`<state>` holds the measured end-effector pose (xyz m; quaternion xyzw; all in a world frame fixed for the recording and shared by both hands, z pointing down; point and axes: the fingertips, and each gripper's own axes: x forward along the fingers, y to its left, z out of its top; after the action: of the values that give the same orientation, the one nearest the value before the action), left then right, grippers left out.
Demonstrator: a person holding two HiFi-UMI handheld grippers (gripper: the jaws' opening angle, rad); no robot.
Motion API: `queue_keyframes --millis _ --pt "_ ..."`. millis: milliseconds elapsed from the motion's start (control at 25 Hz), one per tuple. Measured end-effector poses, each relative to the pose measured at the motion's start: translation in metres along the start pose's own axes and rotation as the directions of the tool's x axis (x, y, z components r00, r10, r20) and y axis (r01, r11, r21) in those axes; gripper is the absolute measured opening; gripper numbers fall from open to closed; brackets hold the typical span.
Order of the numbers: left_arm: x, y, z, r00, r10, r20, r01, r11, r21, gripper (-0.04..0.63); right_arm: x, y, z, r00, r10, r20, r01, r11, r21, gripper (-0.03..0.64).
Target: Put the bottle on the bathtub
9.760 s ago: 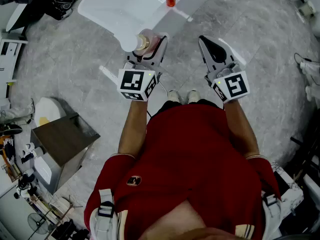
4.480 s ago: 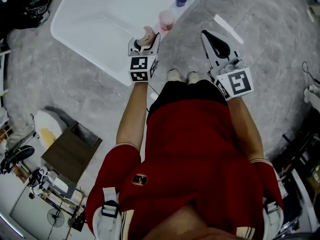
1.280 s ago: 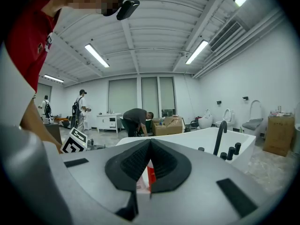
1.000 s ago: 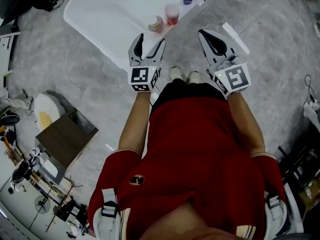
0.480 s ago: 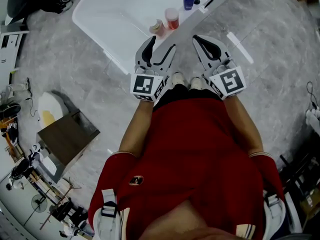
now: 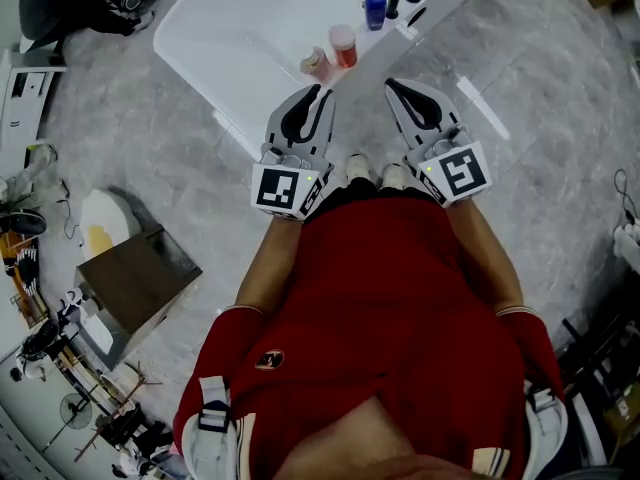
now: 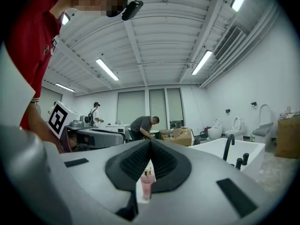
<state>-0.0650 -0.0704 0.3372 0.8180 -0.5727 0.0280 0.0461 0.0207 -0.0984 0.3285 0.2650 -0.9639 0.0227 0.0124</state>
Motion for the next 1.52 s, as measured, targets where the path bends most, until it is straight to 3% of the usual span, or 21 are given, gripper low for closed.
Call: queue_keyframes --millis 240,680,1520 --pt "-0.005 -0.004 0.007 1.0 0.007 0.015 -0.007 1.0 0.005 0.009 -0.003 0.005 0.005 1.0 0.015 0.006 -0.015 1.0 -0.011 -0.005" --pt "-0.012 -0.008 0.022 0.999 -0.009 0.045 0.009 1.0 0.008 0.006 -0.006 0.01 0.017 0.999 0.043 0.019 -0.043 0.999 -0.005 -0.005" --pt "-0.004 -0.005 0.007 1.0 -0.013 0.012 0.013 1.0 0.0 0.006 0.0 0.004 0.006 0.999 0.053 -0.006 -0.053 0.999 -0.001 -0.005"
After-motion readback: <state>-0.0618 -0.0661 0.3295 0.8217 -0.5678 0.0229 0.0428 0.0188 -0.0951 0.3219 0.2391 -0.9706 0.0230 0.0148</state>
